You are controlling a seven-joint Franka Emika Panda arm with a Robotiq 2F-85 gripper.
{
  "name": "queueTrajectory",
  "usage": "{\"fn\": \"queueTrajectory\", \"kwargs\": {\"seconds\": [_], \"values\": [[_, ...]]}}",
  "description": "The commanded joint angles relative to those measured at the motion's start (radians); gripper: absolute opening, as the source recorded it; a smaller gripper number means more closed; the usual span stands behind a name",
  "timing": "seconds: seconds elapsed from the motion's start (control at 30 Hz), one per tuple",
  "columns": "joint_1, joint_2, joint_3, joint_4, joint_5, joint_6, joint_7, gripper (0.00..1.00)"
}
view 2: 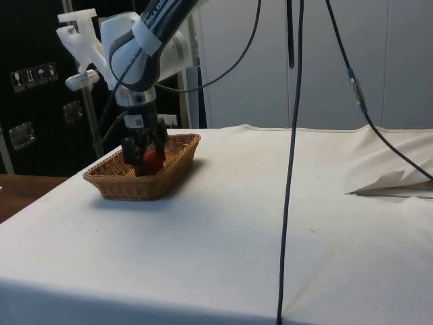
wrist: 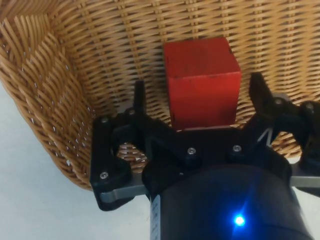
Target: Pick up the cube and place it into the basket.
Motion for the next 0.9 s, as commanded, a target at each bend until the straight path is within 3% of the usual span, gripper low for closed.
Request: {"fn": "queueTrajectory", "kwargs": {"seconds": [0.0,0.27,0.87], "values": [[-0.001,0.001,0.000,0.002,-0.001,-0.001,-0.001,1.00],[0.000,-0.006,-0.001,0.001,-0.002,-0.006,-0.002,1.00],[0.005,-0.107,-0.011,-0.002,-0.016,-0.092,-0.020,1.00]]}}
